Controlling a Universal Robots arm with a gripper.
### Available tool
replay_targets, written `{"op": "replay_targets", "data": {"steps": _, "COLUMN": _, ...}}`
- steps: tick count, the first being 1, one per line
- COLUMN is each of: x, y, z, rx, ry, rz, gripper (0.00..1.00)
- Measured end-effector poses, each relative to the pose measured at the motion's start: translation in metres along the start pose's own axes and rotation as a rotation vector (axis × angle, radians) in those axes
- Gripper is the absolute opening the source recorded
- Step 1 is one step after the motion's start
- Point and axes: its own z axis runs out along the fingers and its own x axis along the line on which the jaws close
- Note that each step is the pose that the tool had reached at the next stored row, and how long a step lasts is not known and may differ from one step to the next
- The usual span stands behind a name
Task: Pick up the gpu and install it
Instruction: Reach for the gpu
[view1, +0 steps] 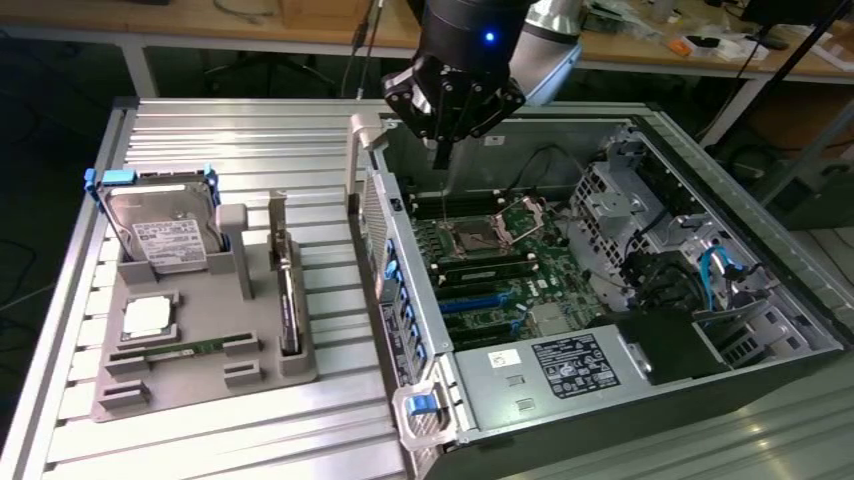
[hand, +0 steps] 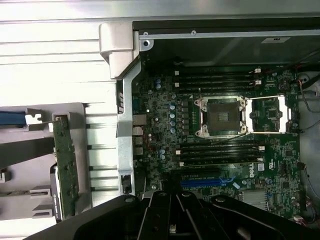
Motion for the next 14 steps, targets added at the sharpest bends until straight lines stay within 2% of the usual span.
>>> {"op": "replay_targets", "data": {"steps": 14, "x": 0.020, "y": -0.0008, "z": -0.0002, "rx": -0.0005, "ry": 0.0010, "rz": -0.022, "gripper": 0.11}}
